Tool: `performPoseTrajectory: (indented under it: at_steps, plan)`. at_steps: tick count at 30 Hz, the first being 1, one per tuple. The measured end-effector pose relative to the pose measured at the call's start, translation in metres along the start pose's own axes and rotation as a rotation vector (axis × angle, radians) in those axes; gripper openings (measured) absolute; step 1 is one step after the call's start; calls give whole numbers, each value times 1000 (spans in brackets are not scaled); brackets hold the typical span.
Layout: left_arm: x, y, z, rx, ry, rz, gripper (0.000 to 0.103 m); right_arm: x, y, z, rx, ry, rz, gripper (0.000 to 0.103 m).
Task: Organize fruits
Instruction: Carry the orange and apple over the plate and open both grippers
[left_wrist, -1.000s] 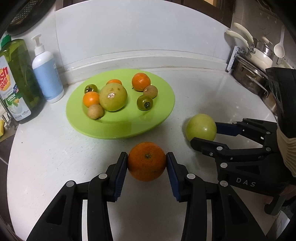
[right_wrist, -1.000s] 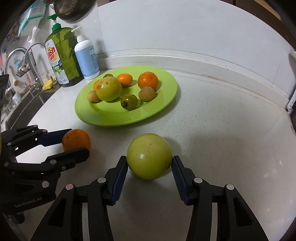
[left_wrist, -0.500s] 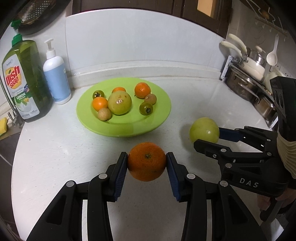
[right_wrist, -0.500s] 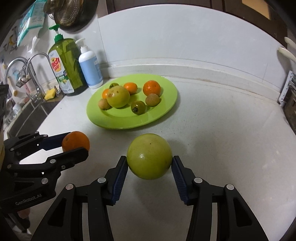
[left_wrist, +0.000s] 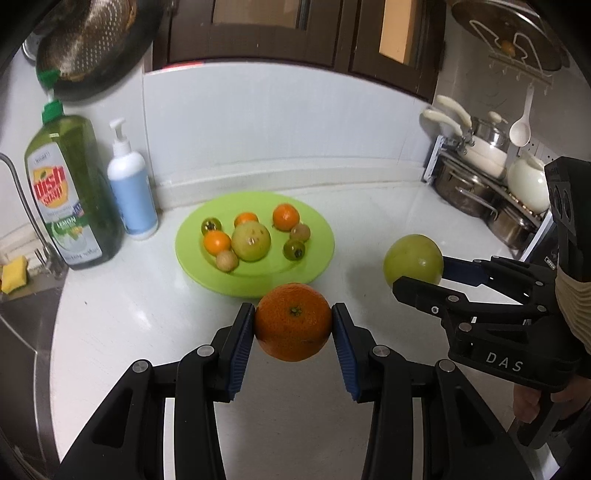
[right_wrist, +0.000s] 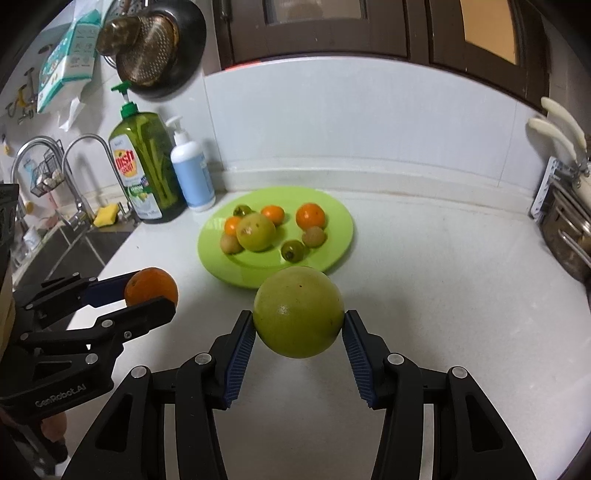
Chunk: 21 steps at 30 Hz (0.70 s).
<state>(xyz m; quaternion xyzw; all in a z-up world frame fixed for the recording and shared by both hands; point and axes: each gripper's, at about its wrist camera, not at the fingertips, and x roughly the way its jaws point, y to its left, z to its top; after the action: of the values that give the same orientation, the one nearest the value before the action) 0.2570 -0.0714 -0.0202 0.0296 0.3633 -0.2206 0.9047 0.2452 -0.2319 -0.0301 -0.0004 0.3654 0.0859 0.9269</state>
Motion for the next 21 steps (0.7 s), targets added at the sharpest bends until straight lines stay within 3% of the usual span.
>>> performPoseTrajectory:
  at_steps: [10,21]
  plan:
    - [-23,17,17,25,-57,7,42,-17,22,19,-2,-59,-10,50]
    - [-22,36,43,37,-88,19,42,-7,35,53,-17,-92,-1,50]
